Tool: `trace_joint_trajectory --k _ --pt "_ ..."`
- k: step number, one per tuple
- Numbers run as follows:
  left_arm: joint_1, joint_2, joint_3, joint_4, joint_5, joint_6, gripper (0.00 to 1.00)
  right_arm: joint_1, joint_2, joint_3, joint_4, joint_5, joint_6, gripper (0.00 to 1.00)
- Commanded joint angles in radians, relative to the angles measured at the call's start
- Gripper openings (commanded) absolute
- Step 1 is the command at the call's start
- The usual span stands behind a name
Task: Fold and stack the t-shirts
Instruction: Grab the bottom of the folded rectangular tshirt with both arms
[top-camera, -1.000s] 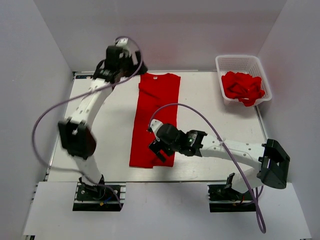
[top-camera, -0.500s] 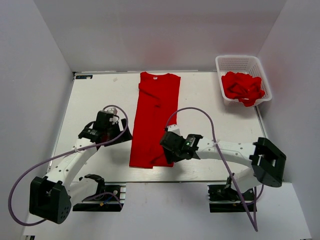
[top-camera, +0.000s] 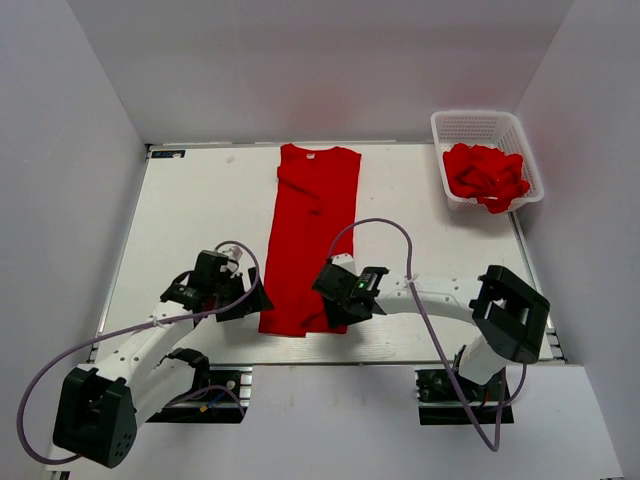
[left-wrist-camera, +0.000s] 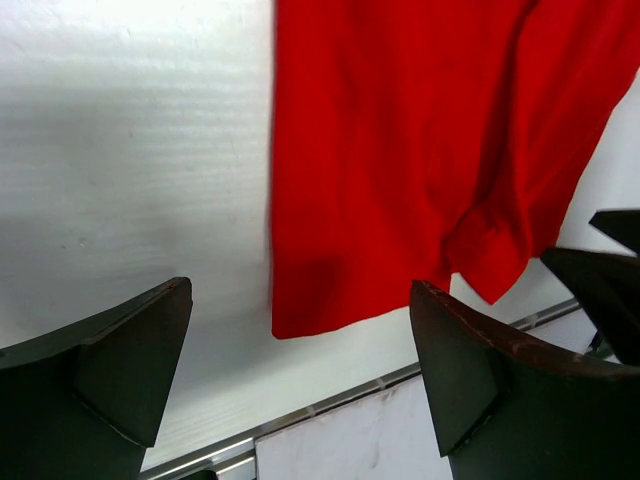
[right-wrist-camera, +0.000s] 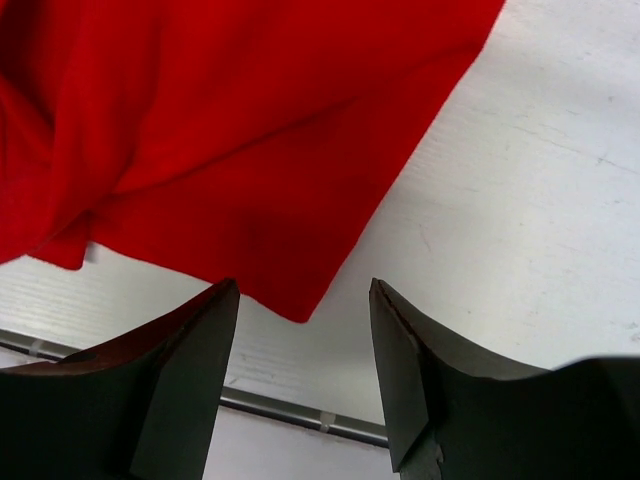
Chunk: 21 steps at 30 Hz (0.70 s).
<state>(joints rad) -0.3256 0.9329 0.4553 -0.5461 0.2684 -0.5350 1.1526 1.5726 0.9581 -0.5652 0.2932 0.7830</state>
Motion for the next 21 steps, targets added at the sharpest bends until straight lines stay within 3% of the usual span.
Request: trace_joint_trajectory --k 1,11,16,21 --pt "-0.015 -0.019 -0.015 0.037 0.035 -0.006 1.00 -0.017 0.024 0.033 0.034 -0.025 0.018 0.61" --pt "-0.107 0.058 -0.055 0.028 -0.011 -0.052 0.93 -0.037 0.066 0.002 0.083 -0.066 0.027 0.60" --pt "-0.153 0.089 -0.084 0.014 -0.057 -0.080 0.79 -0.044 0.063 -0.024 0.091 -0.080 0.038 0.58" --pt "-0.202 0.136 -0.073 0.011 -0.109 -0.098 0.73 -0.048 0.056 -0.035 0.088 -0.083 0.041 0.60"
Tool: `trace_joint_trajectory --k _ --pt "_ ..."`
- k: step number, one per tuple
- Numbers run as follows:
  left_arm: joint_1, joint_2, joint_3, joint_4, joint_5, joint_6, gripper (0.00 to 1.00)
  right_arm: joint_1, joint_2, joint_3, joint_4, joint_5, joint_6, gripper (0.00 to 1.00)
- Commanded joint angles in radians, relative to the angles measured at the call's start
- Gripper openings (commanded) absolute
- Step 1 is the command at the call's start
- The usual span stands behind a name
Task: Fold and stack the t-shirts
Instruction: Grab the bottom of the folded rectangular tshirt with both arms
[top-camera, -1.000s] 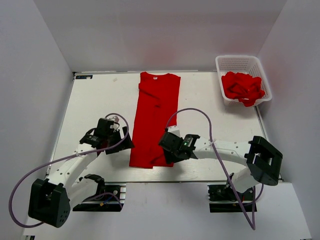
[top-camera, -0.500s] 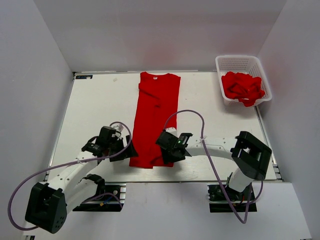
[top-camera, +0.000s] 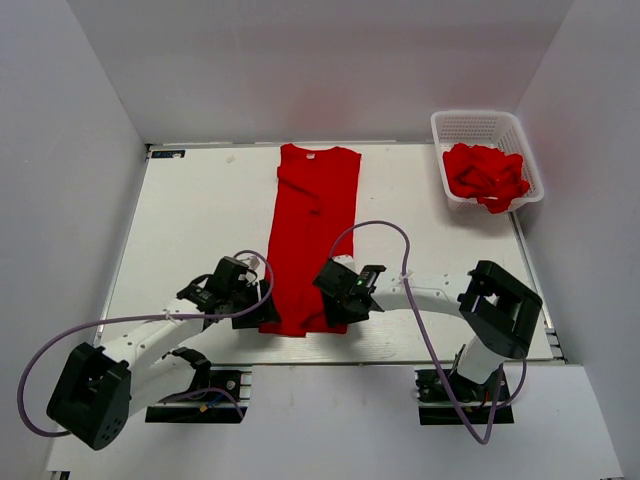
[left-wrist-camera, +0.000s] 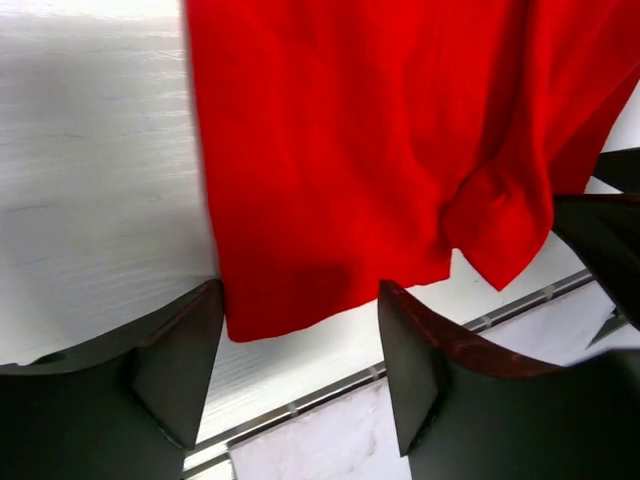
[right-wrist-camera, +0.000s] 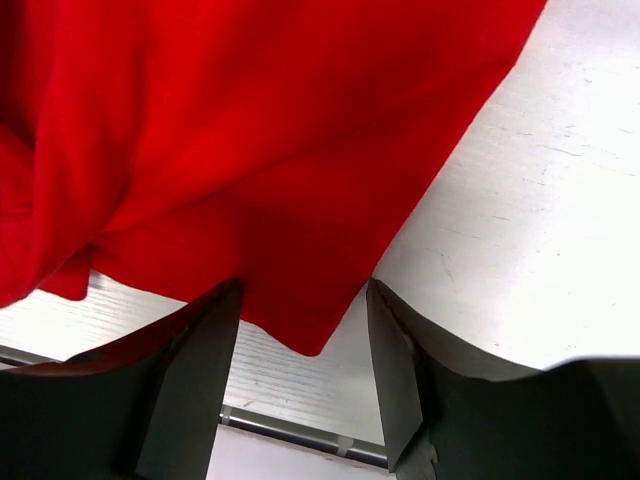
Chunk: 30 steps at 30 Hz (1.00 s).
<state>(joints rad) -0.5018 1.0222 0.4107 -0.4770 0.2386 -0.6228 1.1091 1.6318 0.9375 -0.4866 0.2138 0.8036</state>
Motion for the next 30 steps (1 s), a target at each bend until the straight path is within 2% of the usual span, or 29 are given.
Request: trace_joint_trajectory --k 1,3,5,6,8,9,10,14,15,19,22,25,30 --pt "-0.026 0.047 -0.029 -0.058 -0.079 -0.011 0.71 -0.005 -0.007 -0.020 0.010 -0.002 0.019 0.60" --pt "-0.047 0.033 -0.029 -0.058 -0.088 -0.021 0.60 -0.005 -0.013 -0.026 0.006 0.005 0.022 0.62" --pt "-0.056 0.033 -0.029 -0.089 -0.103 -0.022 0.43 -0.008 -0.018 -0.034 0.011 0.001 0.026 0.58" --pt "-0.057 0.033 -0.029 -0.089 -0.119 -0.022 0.38 -0.006 -0.024 -0.039 0.008 0.004 0.029 0.48" --pt "-0.076 0.024 -0.029 -0.101 -0.119 -0.031 0.27 -0.009 -0.024 -0.046 0.008 0.001 0.029 0.42" --pt "-0.076 0.024 -0.029 -0.101 -0.119 -0.031 0.11 -0.008 -0.026 -0.051 0.009 0.002 0.032 0.34" --pt "-0.087 0.024 -0.029 -0.101 -0.119 -0.040 0.00 -0.009 -0.026 -0.054 0.008 0.001 0.034 0.30" --pt "-0.087 -0.008 0.006 -0.152 -0.171 -0.069 0.00 -0.008 -0.081 -0.103 -0.001 0.018 0.065 0.03" --pt "-0.087 -0.039 0.016 -0.164 -0.171 -0.069 0.00 -0.009 -0.108 -0.112 -0.007 0.025 0.072 0.00" --pt "-0.096 -0.088 0.036 -0.187 -0.171 -0.090 0.00 -0.006 -0.203 -0.178 -0.010 0.006 0.075 0.00" --pt "-0.096 -0.100 0.036 -0.160 -0.113 -0.091 0.00 -0.002 -0.225 -0.193 0.020 -0.046 0.028 0.00" --pt "-0.096 -0.091 0.056 -0.127 -0.076 -0.091 0.00 0.000 -0.204 -0.166 0.031 -0.083 -0.007 0.00" --pt "-0.106 -0.100 0.137 -0.138 -0.065 -0.091 0.00 -0.003 -0.197 -0.088 -0.036 -0.045 -0.024 0.00"
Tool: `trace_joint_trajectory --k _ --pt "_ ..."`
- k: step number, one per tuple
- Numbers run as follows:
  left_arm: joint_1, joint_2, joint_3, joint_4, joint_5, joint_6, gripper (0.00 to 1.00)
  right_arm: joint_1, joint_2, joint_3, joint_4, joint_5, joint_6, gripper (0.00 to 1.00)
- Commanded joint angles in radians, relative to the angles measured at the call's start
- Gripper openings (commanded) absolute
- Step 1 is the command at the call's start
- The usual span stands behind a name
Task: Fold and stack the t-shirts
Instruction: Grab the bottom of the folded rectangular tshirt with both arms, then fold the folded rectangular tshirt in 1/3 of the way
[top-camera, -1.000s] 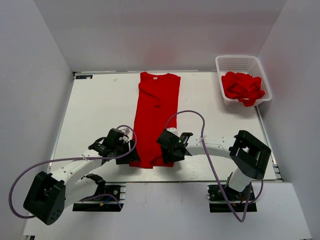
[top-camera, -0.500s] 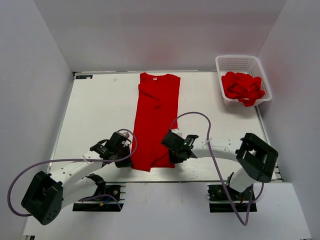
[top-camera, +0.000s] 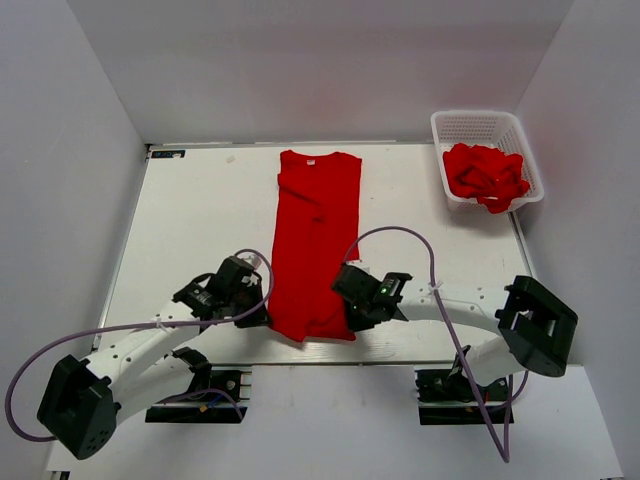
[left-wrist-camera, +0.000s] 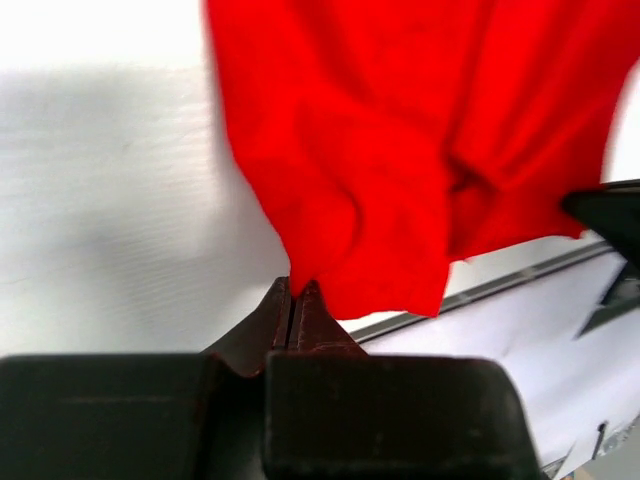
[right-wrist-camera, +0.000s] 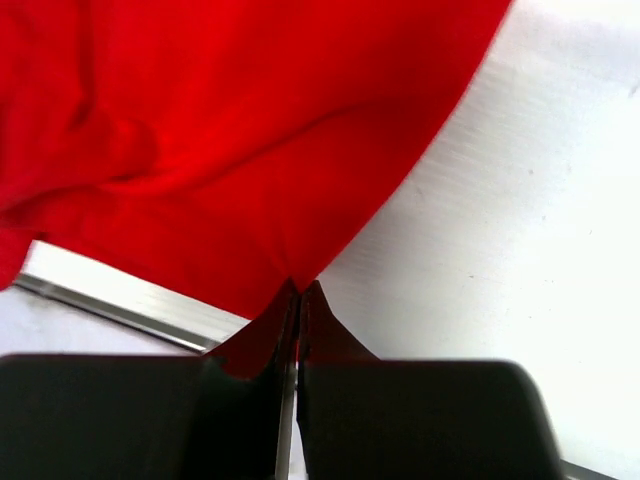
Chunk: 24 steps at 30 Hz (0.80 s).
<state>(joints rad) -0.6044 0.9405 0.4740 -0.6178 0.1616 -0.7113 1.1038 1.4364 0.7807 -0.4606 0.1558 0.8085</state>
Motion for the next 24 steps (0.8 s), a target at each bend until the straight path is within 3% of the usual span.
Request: trace_joint_trajectory --k 1,8,11,18,24 --pt "-0.003 -0.032 0.087 0.003 0.000 -0.002 0.00 0.002 -0.008 0.092 -0.070 0.024 -0.032 0.00" --pt "0.006 0.101 0.254 0.021 -0.102 -0.011 0.00 -0.036 0.064 0.264 -0.216 0.215 -0.043 0.00" --pt "0.018 0.204 0.346 0.039 -0.177 -0.011 0.00 -0.081 0.078 0.308 -0.196 0.272 -0.060 0.00" --pt "0.029 0.391 0.560 0.009 -0.336 0.023 0.00 -0.209 0.171 0.446 -0.147 0.315 -0.186 0.00" --pt "0.071 0.515 0.699 -0.022 -0.393 0.055 0.00 -0.318 0.213 0.525 -0.053 0.272 -0.285 0.00"
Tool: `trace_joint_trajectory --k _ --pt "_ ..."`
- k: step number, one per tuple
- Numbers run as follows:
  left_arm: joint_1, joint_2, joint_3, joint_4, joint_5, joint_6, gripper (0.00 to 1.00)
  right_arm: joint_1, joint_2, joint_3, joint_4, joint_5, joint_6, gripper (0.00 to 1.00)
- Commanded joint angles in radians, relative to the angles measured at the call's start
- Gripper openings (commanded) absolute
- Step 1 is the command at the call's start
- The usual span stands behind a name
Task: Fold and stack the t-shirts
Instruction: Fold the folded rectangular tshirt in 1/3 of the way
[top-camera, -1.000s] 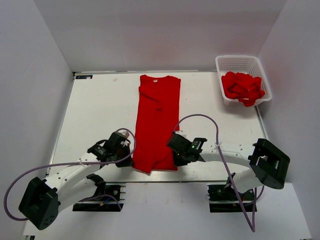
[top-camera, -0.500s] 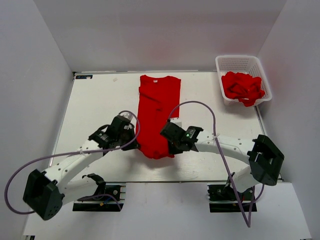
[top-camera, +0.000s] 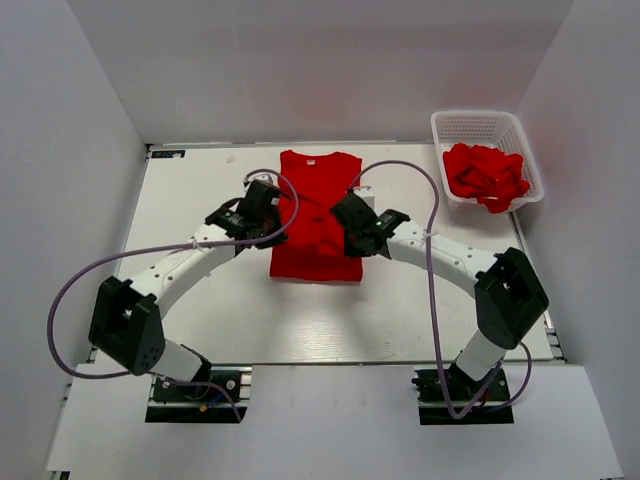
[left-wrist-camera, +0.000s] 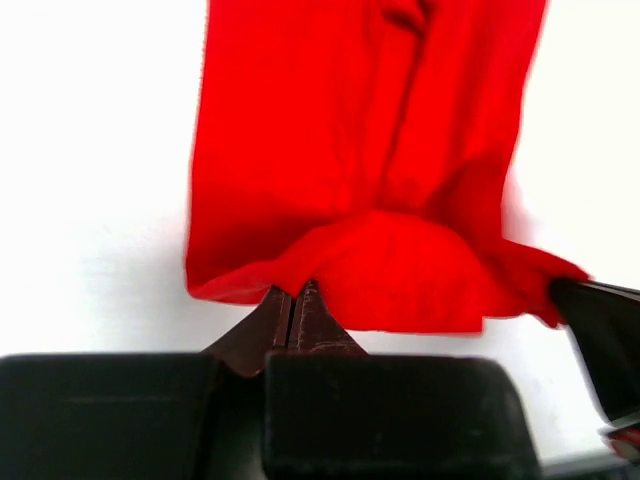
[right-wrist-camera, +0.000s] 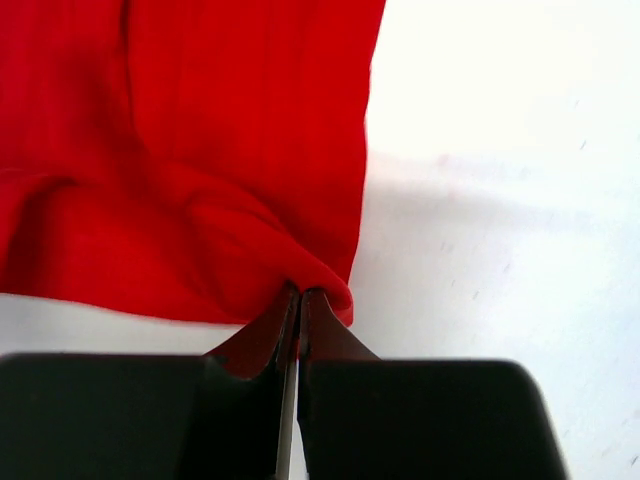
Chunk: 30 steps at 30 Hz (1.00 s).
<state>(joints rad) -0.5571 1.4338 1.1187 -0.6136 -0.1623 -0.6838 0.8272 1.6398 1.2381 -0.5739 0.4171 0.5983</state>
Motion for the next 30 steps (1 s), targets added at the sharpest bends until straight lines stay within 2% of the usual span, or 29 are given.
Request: trace_joint_trajectory --k 1,9,23,29,30 --pt "0.023 0.058 0.085 -0.017 -0.069 0.036 0.00 -0.060 0.034 0.075 0.093 -0.013 -0.101 0.00" --pt "0.075 0.244 0.254 0.015 -0.031 0.099 0.00 -0.148 0.144 0.179 0.149 -0.093 -0.213 0.00" --pt "0.160 0.428 0.397 0.060 0.046 0.173 0.00 -0.252 0.311 0.346 0.212 -0.284 -0.454 0.00" --pt "0.169 0.508 0.464 0.069 0.033 0.173 0.00 -0.283 0.414 0.441 0.194 -0.296 -0.453 0.00" --pt "0.169 0.519 0.475 0.069 0.033 0.173 0.05 -0.289 0.426 0.457 0.171 -0.264 -0.434 0.07"
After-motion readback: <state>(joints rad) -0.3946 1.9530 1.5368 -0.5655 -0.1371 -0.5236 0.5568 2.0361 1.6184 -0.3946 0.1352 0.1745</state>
